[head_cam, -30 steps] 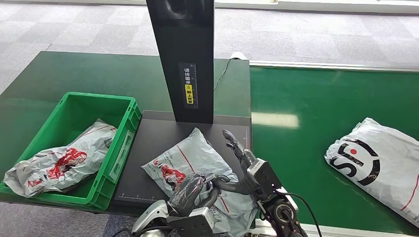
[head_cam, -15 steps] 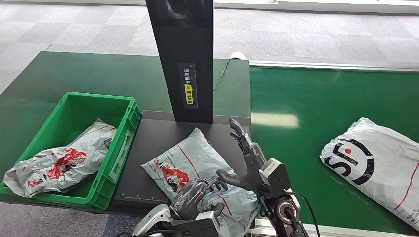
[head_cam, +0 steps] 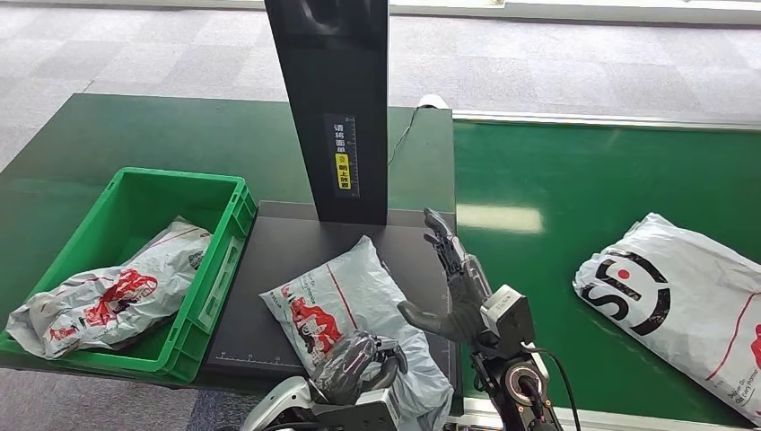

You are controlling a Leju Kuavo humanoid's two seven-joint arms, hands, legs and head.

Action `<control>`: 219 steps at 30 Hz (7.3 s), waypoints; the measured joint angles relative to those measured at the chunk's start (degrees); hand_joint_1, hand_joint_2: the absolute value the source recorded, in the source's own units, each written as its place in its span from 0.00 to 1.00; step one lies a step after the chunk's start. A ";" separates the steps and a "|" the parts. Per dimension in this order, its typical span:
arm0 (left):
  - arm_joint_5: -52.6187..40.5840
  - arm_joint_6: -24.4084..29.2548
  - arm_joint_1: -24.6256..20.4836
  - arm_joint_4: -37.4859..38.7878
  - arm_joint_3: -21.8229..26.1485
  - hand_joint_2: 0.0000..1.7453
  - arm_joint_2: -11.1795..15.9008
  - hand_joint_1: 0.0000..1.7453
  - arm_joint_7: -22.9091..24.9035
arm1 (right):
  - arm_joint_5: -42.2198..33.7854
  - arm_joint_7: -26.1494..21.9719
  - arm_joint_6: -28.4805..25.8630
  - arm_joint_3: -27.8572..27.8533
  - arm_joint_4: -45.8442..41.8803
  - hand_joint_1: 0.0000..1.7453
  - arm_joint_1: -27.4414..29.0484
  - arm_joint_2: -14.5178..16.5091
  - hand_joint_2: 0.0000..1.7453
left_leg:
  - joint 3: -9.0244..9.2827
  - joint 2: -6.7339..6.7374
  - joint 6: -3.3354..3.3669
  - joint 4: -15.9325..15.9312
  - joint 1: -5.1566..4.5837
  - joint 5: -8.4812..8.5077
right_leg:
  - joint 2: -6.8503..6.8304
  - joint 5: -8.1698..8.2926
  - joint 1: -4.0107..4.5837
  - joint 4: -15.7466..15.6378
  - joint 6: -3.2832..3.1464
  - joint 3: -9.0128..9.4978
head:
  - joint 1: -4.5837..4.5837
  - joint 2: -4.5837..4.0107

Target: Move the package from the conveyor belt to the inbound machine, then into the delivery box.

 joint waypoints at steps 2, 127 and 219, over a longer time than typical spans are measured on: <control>0.00 0.00 0.03 0.01 -0.01 1.00 0.01 1.00 0.00 | 0.00 0.00 0.00 -0.04 0.00 0.00 0.00 0.03 1.00 | 0.00 0.00 0.00 0.00 0.00 0.00 | 0.00 0.00 0.00 0.00 0.00 0.00 | 0.01 0.00; -14.88 -6.89 3.85 -18.80 19.81 1.00 18.72 0.00 7.77 | -0.57 0.86 -0.21 -0.67 1.90 0.00 0.90 -2.56 1.00 | 0.06 0.11 -0.01 -0.01 0.01 0.01 | 0.07 0.00 0.01 0.00 -0.01 0.01 | 0.01 0.00; -34.23 19.26 -23.09 9.24 50.38 1.00 20.85 1.00 29.14 | -0.13 1.84 -2.20 -0.38 -0.59 0.00 2.71 -1.95 1.00 | 0.01 0.15 -0.06 -0.01 0.08 0.12 | 0.08 0.05 0.10 0.05 -0.07 -0.08 | 0.02 0.00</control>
